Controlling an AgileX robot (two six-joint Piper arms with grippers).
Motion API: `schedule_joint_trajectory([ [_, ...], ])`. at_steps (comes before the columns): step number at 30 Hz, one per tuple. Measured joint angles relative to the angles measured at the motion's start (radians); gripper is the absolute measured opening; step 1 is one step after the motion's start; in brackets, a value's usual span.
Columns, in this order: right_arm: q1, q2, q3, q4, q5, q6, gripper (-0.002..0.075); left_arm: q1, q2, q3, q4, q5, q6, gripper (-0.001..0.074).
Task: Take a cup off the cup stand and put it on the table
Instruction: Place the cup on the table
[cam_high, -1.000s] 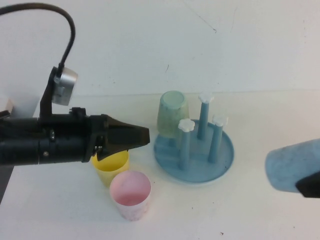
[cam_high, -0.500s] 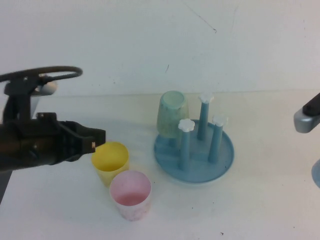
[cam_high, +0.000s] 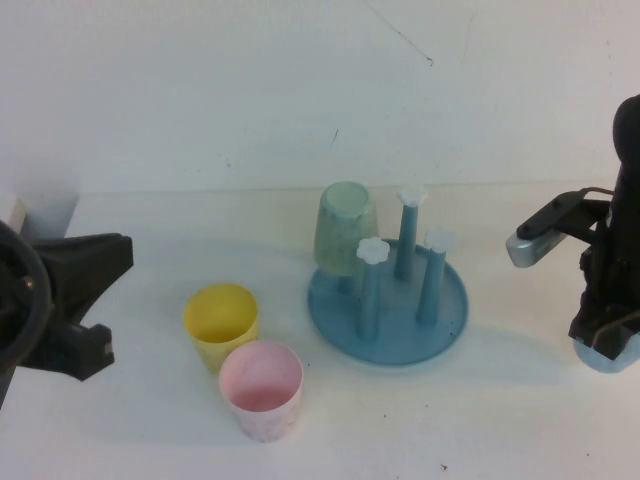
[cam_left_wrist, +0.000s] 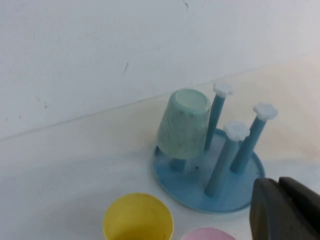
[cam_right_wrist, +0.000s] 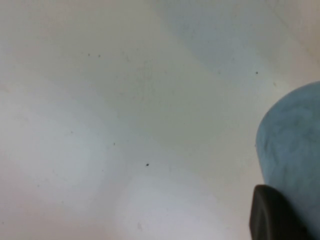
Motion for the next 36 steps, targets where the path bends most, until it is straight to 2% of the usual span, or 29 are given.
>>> schedule_joint_trajectory([
  [7, 0.0, 0.051, -0.017, 0.0, -0.002, -0.006, 0.006, 0.0, 0.016, 0.009, 0.018, 0.128, 0.005, -0.0001],
  [14, 0.0, 0.061, -0.019, 0.0, -0.002, -0.012, 0.0189, 0.0, 0.02, 0.011, 0.024, 0.206, 0.005, -0.0001],
  [17, 0.0, 0.061, -0.024, 0.002, -0.002, -0.014, 0.0217, 0.0, 0.021, 0.011, 0.024, 0.227, 0.006, -0.0001],
  [25, 0.0, 0.014, -0.081, 0.034, -0.002, 0.003, 0.0227, 0.0, 0.021, 0.011, 0.024, 0.224, 0.014, -0.0001],
  [36, 0.0, -0.298, -0.047, 0.145, 0.011, -0.021, 0.022, 0.0, 0.021, 0.011, 0.059, 0.128, 0.029, -0.0001],
])
